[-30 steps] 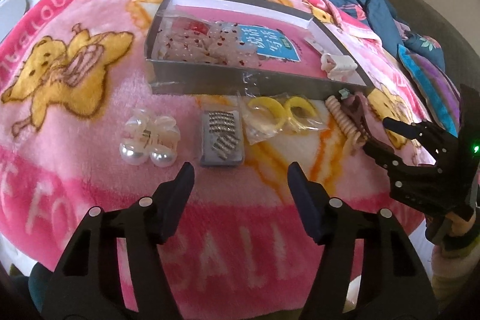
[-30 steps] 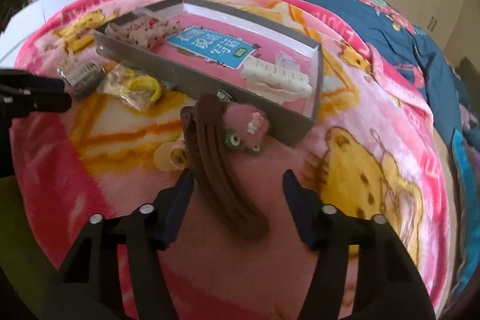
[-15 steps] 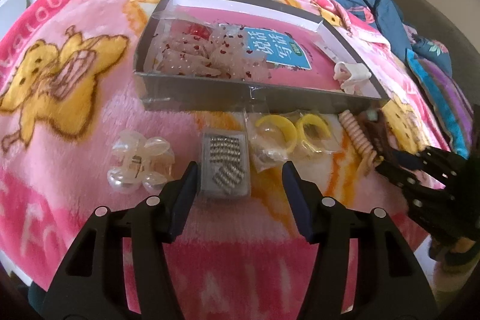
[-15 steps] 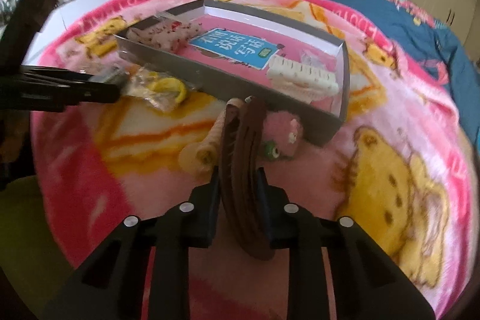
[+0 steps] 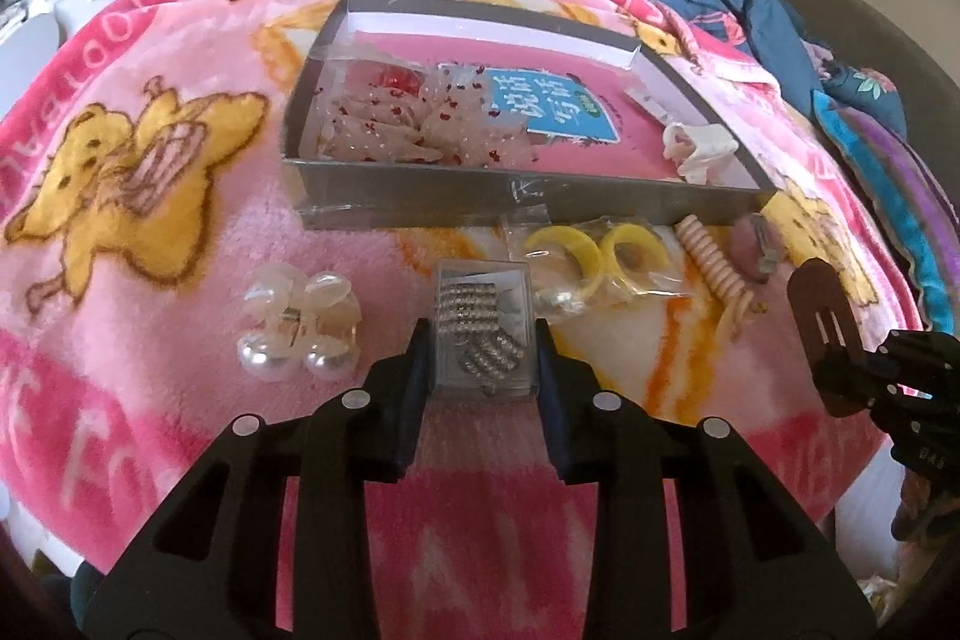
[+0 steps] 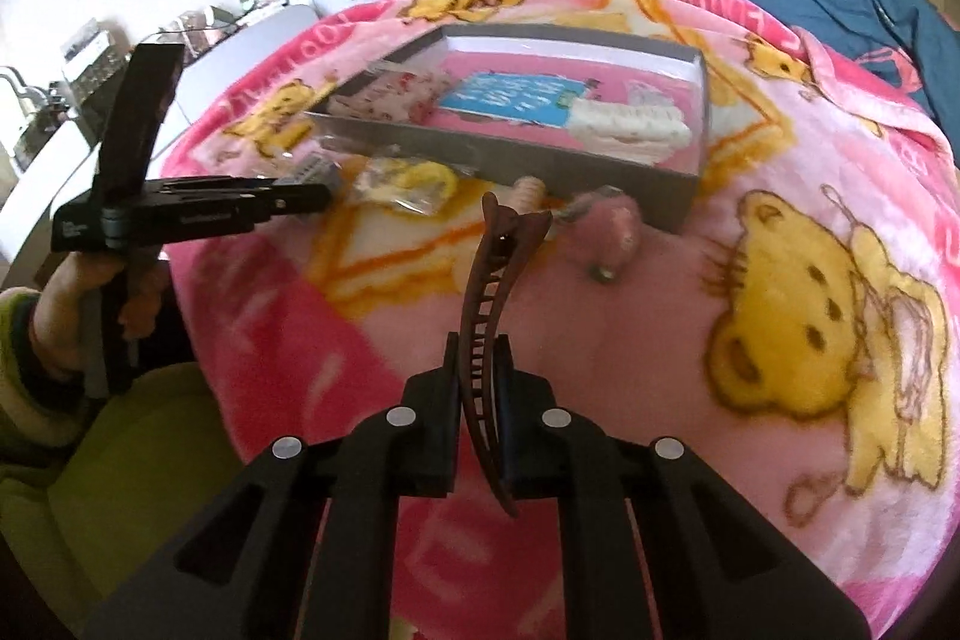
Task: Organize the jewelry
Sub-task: 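Grasp the rhinestone clip card with the left tool while the right tool grasps the brown claw clip, then lift the rhinestone card with the left tool while the right tool carries the claw clip over the tray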
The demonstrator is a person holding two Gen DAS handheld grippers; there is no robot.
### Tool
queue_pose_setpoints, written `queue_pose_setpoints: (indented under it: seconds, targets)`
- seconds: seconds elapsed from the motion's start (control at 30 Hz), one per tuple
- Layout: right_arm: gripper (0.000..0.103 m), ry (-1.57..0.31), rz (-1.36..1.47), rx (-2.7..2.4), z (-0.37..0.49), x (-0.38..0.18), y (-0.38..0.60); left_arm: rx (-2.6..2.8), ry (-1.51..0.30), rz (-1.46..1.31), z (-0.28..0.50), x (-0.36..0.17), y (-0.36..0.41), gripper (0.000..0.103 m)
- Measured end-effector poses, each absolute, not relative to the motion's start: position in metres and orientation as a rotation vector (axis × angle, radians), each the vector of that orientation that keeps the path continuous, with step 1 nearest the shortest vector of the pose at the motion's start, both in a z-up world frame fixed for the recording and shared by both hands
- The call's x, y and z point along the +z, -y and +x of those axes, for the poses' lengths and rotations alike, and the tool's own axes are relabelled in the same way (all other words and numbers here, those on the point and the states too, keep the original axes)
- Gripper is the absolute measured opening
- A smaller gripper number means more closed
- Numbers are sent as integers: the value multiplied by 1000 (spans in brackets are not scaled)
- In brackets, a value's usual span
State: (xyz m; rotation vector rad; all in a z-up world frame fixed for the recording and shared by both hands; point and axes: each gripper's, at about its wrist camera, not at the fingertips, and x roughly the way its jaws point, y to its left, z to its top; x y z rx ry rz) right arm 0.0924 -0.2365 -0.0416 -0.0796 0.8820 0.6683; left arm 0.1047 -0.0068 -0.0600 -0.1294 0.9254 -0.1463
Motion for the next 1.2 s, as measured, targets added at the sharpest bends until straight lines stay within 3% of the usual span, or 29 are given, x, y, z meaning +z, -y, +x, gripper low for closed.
queue_pose_setpoints:
  seconds: [1.2]
  targets:
    - [9,-748,-22,771,98,17,175,-41,-729,-252,60,12,-65,25]
